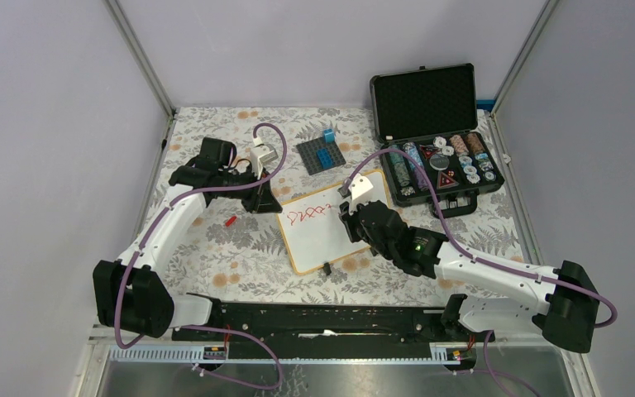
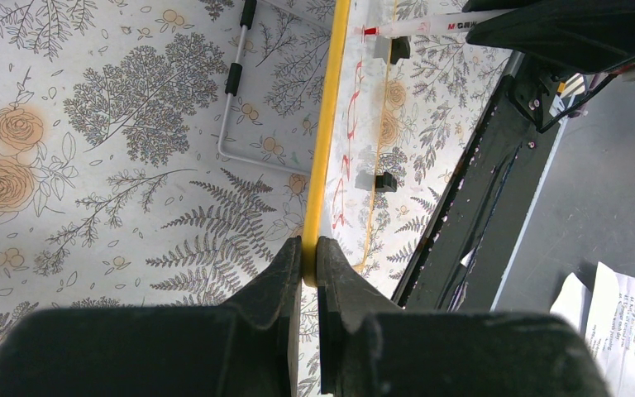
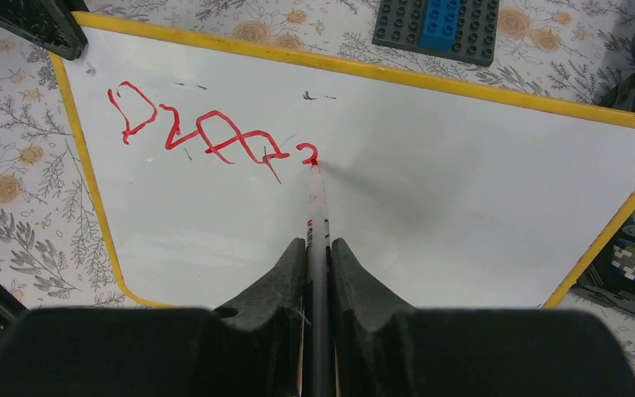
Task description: Write a sentence on the whiteboard
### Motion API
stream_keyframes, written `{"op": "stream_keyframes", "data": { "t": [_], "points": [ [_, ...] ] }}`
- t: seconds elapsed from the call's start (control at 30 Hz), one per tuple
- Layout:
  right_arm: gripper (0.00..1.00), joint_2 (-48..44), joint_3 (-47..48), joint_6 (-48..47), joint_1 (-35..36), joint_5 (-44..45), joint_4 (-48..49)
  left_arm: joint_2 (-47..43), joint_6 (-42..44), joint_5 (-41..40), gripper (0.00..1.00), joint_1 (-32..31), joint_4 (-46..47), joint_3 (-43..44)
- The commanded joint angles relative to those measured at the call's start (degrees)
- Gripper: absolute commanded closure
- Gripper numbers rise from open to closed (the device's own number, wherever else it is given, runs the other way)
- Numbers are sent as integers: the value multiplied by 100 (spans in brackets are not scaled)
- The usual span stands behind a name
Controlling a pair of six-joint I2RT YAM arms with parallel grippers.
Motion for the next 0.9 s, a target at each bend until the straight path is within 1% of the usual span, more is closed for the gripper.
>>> {"op": "stream_keyframes", "data": {
  "t": [0.0,0.53,0.87],
  "points": [
    [100,-76,177,-109,-66,419,40,5,56,91,100,-34,-9,221],
    [100,-93,253,-171,-140,562,-11,23,48,100,100,-34,-9,242],
    [100,-261,-62,4,-148,450,-245,43,39,99,100,-34,-14,270]
  ]
}}
